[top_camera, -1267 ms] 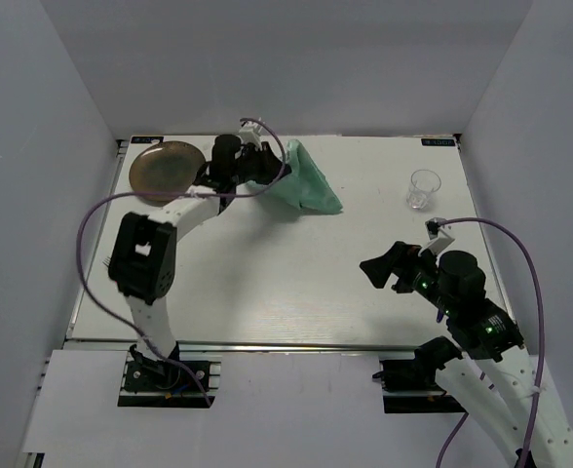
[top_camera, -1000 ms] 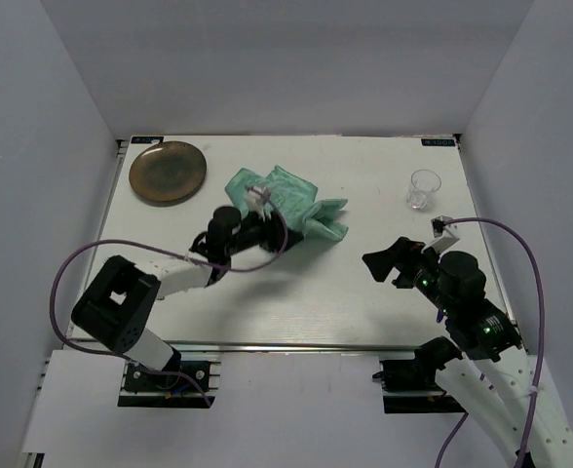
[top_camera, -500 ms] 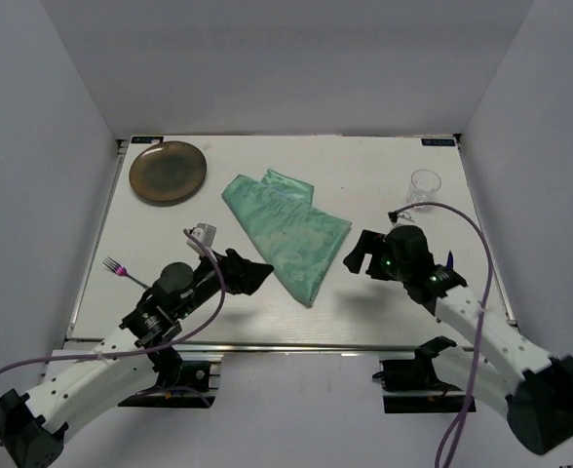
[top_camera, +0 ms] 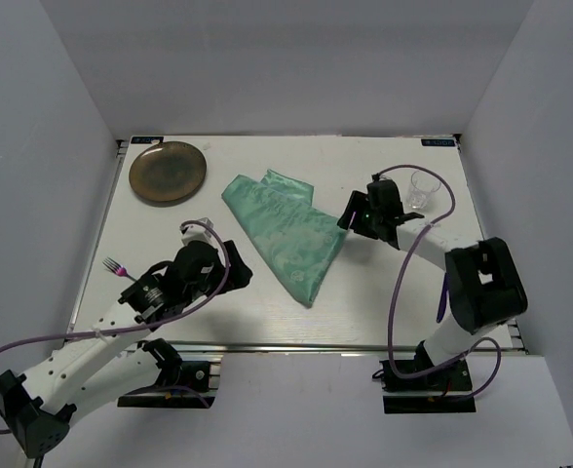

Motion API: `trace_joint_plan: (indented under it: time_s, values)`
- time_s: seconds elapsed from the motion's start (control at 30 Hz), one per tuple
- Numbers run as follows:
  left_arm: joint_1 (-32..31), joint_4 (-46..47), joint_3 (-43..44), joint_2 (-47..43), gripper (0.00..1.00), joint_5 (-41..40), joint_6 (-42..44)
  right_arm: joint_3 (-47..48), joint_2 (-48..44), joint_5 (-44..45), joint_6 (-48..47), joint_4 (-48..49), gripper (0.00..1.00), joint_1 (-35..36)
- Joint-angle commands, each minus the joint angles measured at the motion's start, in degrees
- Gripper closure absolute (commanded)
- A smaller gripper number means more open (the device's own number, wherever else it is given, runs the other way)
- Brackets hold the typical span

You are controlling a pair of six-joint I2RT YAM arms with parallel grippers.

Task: Set the dinner table for one person

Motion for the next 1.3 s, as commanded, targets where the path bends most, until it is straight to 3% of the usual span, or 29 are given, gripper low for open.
trace_joint_plan:
  time_s: [0.0,0.23,0.33,0.4,0.5,0.63,0.7,0.8,0.93,1.07,1.2,1.27]
  values:
    - [0.26,-4.44,-0.25,-4.16,0.02,-1.36,0.39,3.38,3.28,-0.92,0.86,2.63,0.34,-0.80]
    - [0.79,-5.31,1.59,-3.38,0.02,-1.63,2.42,6.28,8.29,-1.28,2.18,3.24,0.37,-1.85]
    - [0.79,-5.14,2.47,-1.62,0.02,-1.36,3.12,6.98,9.52,-1.36,2.27,3.77,0.43,-2.20]
    - [0.79,-4.96,2.56,-0.91,0.02,-1.27,3.47,7.25,10.05,-1.28,2.27,4.03,0.55,-2.21]
    - [0.79,-4.87,2.56,-0.65,0.02,-1.36,3.82,7.78,11.02,-3.28,2.36,3.77,0.58,-2.64]
    - [0.79,-5.14,2.65,-0.65,0.02,-1.62,3.83,8.39,11.37,-3.39,2.53,3.07,0.56,-3.00]
    - [0.79,-5.31,2.73,-0.56,0.02,-1.63,3.91,9.18,11.90,-3.12,2.71,1.84,0.47,-3.00]
    - [0.79,-5.58,2.73,-0.56,0.02,-1.80,3.83,10.06,12.78,-2.42,2.97,0.34,0.49,-2.91]
    - [0.79,-5.58,3.08,-0.65,0.02,-1.71,3.91,9.01,12.08,-2.51,3.24,1.57,0.70,-3.08]
    - [0.79,-5.58,3.52,-0.47,0.02,-1.89,4.09,10.15,12.25,-2.77,2.80,0.96,1.00,-2.91]
    - [0.79,-5.84,3.96,-0.30,0.02,-2.41,3.91,10.15,10.50,-6.01,0.78,2.62,1.00,-2.56]
    - [0.79,-6.54,4.66,-0.21,0.02,-3.55,3.13,8.93,7.96,-13.61,-0.18,7.77,1.00,-1.68]
